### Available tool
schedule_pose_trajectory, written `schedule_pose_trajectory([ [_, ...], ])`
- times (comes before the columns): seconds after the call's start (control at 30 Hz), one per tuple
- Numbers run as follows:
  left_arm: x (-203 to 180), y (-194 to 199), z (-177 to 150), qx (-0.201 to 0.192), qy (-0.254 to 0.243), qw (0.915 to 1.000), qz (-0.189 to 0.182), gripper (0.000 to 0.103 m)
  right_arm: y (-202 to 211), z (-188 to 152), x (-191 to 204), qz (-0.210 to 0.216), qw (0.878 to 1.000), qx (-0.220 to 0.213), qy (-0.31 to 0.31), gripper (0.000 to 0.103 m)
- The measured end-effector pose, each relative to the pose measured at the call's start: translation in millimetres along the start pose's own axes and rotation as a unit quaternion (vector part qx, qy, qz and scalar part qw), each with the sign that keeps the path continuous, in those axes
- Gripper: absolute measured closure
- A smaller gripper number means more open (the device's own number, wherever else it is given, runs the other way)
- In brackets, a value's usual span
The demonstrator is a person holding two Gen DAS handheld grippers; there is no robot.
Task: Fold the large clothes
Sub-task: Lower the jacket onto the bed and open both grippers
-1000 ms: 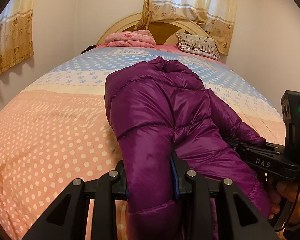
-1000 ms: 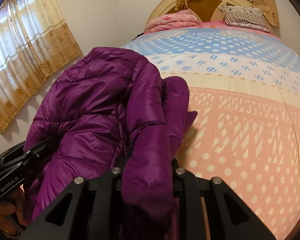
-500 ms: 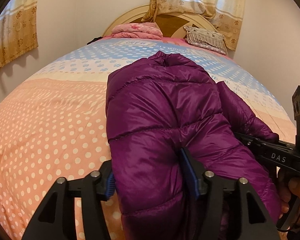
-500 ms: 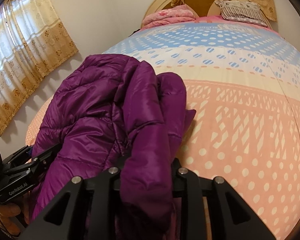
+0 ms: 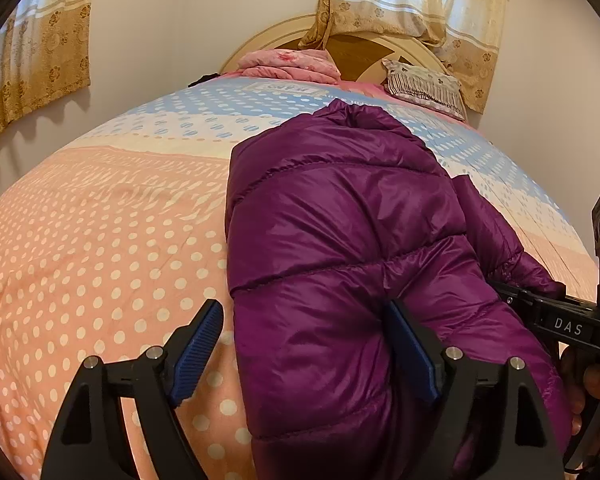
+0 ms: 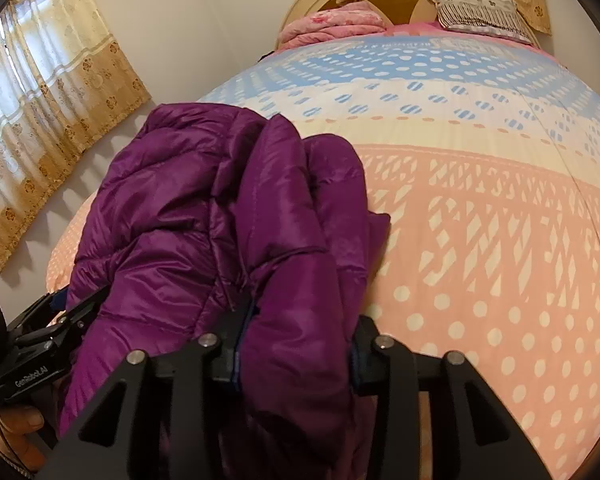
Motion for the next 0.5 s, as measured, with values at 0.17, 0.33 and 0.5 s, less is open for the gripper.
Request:
schedule_pose_trajectory([
  [0.17,1.9,0.7,-4.4,-0.009,0.005,0.9999,0.003,0.016,0.0,0.1,0.6,-0.007,1.000,0.000,0.004,0.059],
  [0.33,3.4,0.2,-5.9,-0.010,0.006,0.9999,0.003,0.016,0.5,-1.6,0.0,-0.011,1.000,-0.002,0.006,0.057],
  [0.5,5.9,-0.6,-8.2,-0.009,0.010,0.9999,0.001,0.015,-1.9,-2.4,1.9,-0.016,1.000,0.000,0.011,0.056],
])
Point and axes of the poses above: each gripper's, at about its wrist camera, not at the fingertips, and y roughly against the way its jaws point, x to its left, z to its top, the point moved 5 cm from there along -y, roughly the way its jaws point, and after that the axes turned 2 degrees about x, right-handed, at the moved point
